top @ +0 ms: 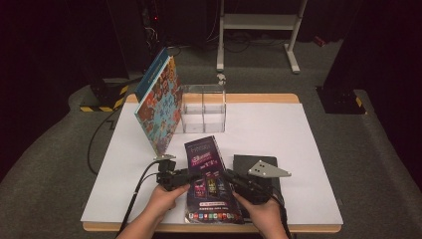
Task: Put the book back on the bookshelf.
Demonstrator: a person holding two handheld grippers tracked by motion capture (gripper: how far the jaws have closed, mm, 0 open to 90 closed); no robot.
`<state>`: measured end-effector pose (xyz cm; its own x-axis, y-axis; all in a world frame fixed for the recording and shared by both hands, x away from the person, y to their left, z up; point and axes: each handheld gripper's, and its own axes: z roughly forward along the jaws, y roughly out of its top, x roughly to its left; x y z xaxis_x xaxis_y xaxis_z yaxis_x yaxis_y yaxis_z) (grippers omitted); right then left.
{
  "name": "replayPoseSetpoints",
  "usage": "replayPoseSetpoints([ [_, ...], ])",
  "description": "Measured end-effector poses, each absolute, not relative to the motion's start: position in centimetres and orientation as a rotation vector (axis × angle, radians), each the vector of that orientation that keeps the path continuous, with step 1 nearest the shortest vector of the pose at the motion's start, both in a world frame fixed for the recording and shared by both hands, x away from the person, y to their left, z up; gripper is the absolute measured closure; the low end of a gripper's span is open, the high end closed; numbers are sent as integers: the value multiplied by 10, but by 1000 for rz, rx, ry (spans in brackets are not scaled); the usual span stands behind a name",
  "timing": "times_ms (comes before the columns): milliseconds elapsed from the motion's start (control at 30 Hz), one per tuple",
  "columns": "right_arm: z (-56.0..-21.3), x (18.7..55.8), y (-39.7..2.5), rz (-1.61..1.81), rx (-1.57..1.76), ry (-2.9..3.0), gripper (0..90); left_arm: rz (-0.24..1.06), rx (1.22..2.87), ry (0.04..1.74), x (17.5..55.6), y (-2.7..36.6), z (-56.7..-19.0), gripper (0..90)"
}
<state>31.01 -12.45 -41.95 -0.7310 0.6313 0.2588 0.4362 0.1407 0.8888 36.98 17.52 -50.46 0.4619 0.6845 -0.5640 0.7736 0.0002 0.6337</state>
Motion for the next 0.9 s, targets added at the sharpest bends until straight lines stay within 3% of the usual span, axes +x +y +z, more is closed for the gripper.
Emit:
replayPoseSetpoints([
  [133,-419,311,-125,1647,1060,2223,812,-62,1698,1282,366,183,-499,541],
  [333,-418,314,-128,1681,1088,2204,808,54,1683,1243,357,187,-485,739],
  [533,-418,317,-128,1706,1115,2181,807,110,1663,1213,349,190,-473,820],
  [900,-413,325,-127,1719,1152,2100,823,299,1628,1123,339,197,-439,850],
])
